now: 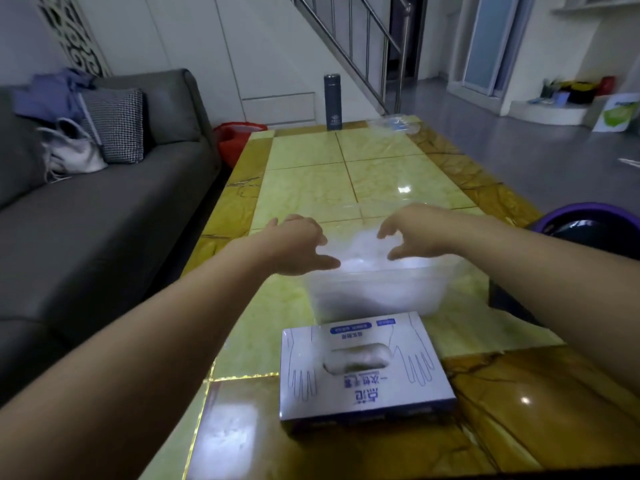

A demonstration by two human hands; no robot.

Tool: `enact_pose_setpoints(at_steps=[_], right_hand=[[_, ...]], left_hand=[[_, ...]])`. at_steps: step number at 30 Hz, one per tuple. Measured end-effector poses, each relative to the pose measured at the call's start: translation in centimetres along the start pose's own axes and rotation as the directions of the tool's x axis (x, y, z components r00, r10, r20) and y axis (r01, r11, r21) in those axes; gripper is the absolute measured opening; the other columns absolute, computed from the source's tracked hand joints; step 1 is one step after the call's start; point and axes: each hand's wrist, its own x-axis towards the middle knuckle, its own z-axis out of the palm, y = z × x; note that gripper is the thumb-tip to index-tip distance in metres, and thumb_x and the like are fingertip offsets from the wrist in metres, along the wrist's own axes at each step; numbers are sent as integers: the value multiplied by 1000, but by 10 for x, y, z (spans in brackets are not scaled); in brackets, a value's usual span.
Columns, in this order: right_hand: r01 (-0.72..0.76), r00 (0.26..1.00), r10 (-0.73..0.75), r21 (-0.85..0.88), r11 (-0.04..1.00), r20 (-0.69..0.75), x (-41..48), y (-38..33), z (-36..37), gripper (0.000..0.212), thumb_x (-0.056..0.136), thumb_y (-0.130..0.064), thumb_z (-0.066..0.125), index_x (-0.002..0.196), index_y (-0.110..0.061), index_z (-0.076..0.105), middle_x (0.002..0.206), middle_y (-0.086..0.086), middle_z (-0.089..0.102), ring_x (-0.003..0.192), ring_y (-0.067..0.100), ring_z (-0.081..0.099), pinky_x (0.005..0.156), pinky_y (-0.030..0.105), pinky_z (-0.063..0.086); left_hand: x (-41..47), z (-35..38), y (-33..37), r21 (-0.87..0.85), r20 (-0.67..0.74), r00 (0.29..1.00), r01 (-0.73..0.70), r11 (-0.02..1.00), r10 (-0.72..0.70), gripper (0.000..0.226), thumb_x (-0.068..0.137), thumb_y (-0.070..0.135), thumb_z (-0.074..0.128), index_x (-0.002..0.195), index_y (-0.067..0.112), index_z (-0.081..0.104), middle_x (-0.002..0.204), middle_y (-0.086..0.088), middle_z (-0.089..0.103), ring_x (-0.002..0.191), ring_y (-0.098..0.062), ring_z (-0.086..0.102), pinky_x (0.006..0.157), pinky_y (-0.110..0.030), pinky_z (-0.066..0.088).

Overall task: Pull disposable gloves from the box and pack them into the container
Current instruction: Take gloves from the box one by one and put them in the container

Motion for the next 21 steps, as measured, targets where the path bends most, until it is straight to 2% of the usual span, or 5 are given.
enact_pose_setpoints(at_steps=[3,6,10,15,21], right_hand=[[148,950,-110,112,983,-293,-37,-21,-10,25,90,-27,62,114,-22,66,106,-8,65,82,1,54,71,16,43],[272,960,-254,186,944,-117,-74,-50,9,20,92,-23,59,109,-20,70,91,-15,60,72,-5,51,62,8,38],[312,937,-315,42,949,149,-86,-65,60,25,96,-25,51,112,-19,70,105,1,61,91,16,56,77,30,45],[299,950,-298,3,954,96,-80,-69,85,22,95,-28,53,109,-31,70,95,-8,40,90,17,50,70,30,40],[285,957,-290,121,951,27,-71,-68,92,21,87,-28,61,107,-22,66,85,-9,48,83,14,49,60,25,32]], left_hand=[[-29,13,-3,-213,-374,927,-122,969,34,44,93,39,55,133,21,53,137,2,49,120,-15,49,103,-32,40],[-63,33,11,-359,-603,797,-224,906,-42,27,93,21,57,119,22,64,113,9,59,95,-3,54,85,-21,45],[-90,72,29,-369,-418,908,-179,912,9,19,92,27,56,107,27,68,114,6,58,102,-10,56,89,-32,48],[-105,105,46,-329,30,999,-25,944,37,37,95,48,46,124,32,61,153,2,20,142,-22,11,115,-42,21],[-109,111,51,-436,45,998,-27,899,51,37,98,39,44,128,21,57,158,-2,5,145,-21,-11,115,-37,4]])
